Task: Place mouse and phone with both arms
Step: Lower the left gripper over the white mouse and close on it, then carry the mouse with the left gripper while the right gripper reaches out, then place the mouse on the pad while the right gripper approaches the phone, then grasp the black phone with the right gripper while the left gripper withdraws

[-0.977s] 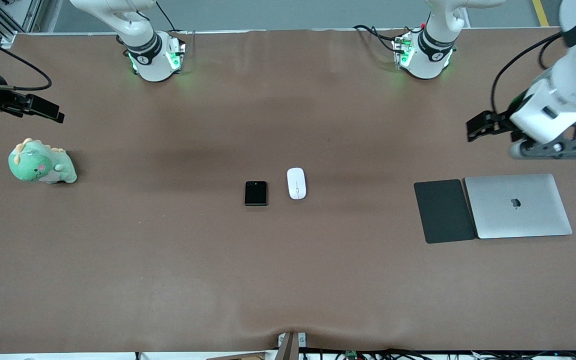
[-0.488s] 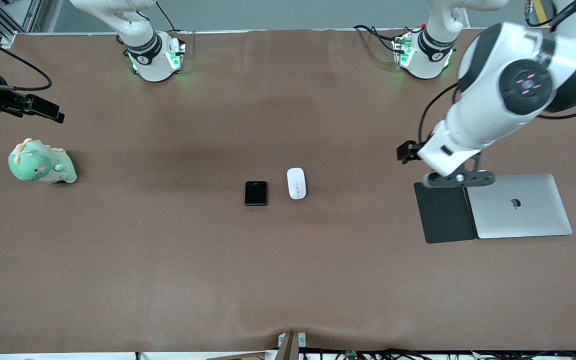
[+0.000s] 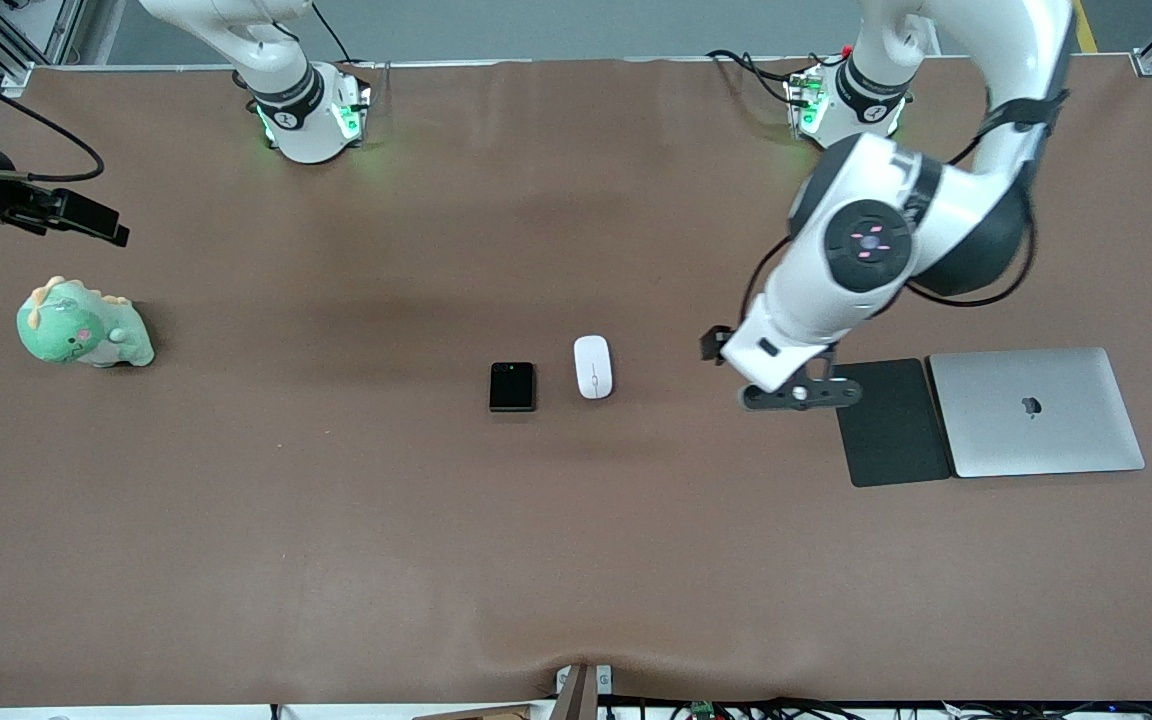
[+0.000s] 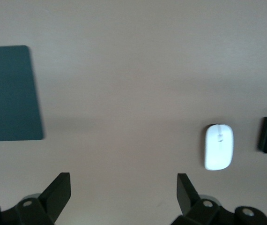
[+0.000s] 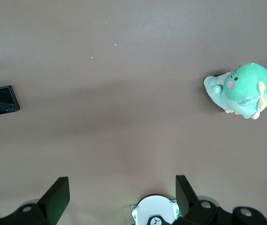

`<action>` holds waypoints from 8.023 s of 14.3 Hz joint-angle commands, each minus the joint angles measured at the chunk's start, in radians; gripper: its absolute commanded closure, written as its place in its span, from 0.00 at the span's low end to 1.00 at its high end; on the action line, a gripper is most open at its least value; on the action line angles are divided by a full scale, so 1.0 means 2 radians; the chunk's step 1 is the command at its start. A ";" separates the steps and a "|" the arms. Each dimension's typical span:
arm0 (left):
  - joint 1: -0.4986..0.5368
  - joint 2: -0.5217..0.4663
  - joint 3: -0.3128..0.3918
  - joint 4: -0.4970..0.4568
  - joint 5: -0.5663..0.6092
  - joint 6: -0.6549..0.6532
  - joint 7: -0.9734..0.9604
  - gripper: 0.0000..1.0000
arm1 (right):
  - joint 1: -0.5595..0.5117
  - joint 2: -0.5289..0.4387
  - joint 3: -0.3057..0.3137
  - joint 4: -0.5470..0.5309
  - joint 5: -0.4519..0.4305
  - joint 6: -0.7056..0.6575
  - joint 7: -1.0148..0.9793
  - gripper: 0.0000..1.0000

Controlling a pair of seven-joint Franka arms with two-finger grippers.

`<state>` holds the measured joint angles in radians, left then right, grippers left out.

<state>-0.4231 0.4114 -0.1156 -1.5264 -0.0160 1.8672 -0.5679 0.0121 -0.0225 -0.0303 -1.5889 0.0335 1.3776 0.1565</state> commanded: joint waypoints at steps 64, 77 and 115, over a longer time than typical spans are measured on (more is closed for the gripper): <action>0.221 0.054 0.004 -0.186 0.052 0.262 0.188 0.53 | 0.111 0.175 0.009 0.053 0.012 0.128 -0.004 0.00; 0.241 0.087 0.005 -0.189 0.062 0.297 0.203 0.48 | 0.184 0.226 0.009 0.049 0.063 0.192 0.102 0.00; 0.209 -0.247 0.001 -0.033 0.010 -0.187 0.197 0.00 | 0.306 0.418 0.006 0.036 0.060 0.429 0.213 0.46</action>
<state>0.0014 -0.0564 -0.1171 -1.5612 0.0197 1.4888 -0.1751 0.6175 0.8074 -0.0123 -1.5259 0.1641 2.2340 0.5653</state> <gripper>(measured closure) 0.000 0.004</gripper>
